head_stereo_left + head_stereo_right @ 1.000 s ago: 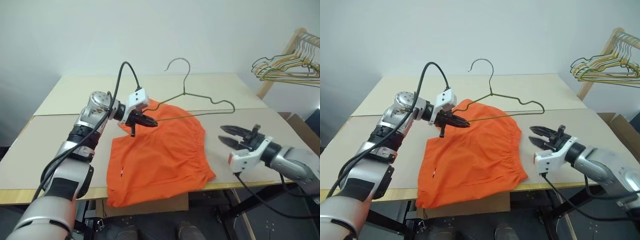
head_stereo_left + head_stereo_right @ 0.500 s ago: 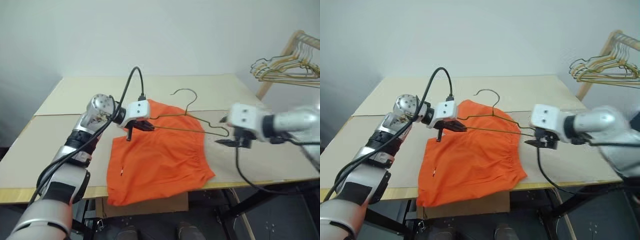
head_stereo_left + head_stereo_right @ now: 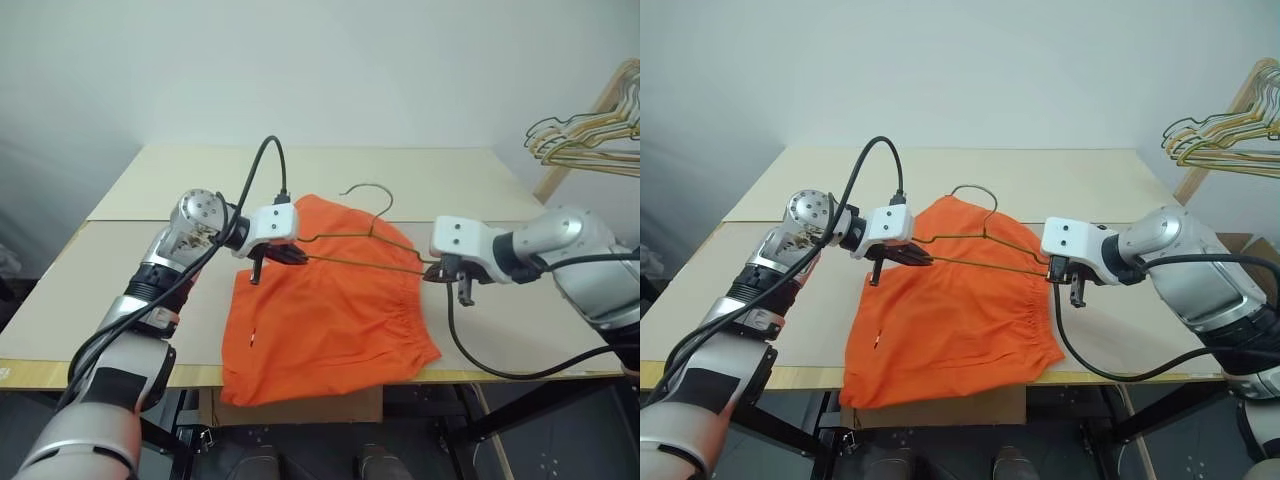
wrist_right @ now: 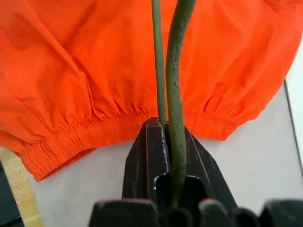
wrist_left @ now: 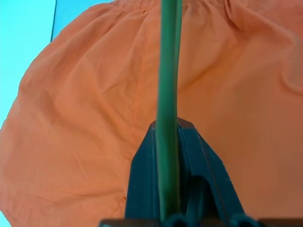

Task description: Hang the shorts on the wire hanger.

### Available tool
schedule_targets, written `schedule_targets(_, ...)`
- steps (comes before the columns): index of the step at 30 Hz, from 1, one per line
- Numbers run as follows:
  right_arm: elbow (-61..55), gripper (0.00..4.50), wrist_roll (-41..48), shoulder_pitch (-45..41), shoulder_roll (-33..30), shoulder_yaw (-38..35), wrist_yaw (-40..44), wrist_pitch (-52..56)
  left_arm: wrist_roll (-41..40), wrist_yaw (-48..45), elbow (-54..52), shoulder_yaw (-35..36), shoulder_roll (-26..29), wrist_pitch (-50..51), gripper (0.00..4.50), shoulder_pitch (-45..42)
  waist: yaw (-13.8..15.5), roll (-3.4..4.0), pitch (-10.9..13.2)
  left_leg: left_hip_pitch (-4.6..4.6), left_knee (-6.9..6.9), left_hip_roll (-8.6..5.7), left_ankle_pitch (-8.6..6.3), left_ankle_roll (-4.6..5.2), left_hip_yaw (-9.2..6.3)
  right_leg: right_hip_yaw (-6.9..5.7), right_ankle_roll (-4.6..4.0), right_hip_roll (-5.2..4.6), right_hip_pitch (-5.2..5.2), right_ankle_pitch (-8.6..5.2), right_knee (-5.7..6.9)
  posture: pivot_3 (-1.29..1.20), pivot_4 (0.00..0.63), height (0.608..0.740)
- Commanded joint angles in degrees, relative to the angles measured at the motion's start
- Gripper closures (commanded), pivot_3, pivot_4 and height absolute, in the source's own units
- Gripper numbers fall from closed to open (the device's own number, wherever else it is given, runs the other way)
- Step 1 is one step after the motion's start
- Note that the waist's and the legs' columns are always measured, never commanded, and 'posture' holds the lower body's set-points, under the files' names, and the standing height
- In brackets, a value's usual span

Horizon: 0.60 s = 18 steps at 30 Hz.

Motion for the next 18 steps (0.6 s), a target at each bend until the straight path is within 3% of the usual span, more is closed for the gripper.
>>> schedule_targets(1,-2.92,4.5,2.12,1.78,-0.16,-5.52,-0.7,1.89,-4.97,-3.08,-0.24,3.65,-0.58,-2.56,3.79,-0.96,-0.01,0.0,0.0,0.0,0.02,0.01,0.0,0.0,0.01,0.01,0.0,0.0,-0.01,0.0,0.02,0.02,0.0,0.74)
schedule_targets(9,-10.8,4.5,11.79,22.48,-0.76,-24.07,-5.61,16.04,-9.13,-3.31,7.01,9.54,-0.17,-3.16,1.27,-2.12,0.25,-0.01,0.0,-0.02,0.06,0.0,0.0,0.0,-0.08,-0.02,0.01,0.03,0.06,0.0,0.03,0.03,0.0,0.74)
schedule_targets(13,-10.46,4.5,18.71,30.92,6.91,-39.52,-10.39,34.8,-16.42,-1.44,-1.45,14.68,-1.43,4.43,0.02,1.98,0.14,-0.06,-0.02,-0.01,0.17,0.07,0.0,0.0,-0.12,-0.02,0.03,0.09,0.14,0.02,0.04,0.03,0.0,0.74)
schedule_targets(16,-10.29,4.5,22.7,33.03,14.39,-50.64,-12.11,48.82,-21.17,0.87,-11.79,16.62,-2.86,10.05,0.02,7.76,-0.02,0.0,-0.05,0.04,0.26,0.1,0.0,0.0,-0.14,0.0,0.04,0.11,0.19,0.06,0.1,0.04,0.0,0.74)
schedule_targets(18,-7.32,4.5,28.01,38.95,14.27,-54.58,-11.79,51.47,-23.14,0.27,-20.02,15.52,-2.31,13.6,0.02,12.63,0.06,0.03,-0.07,0.02,0.35,0.13,0.0,0.0,-0.19,0.0,0.05,0.15,0.23,0.1,0.14,0.04,0.0,0.74)
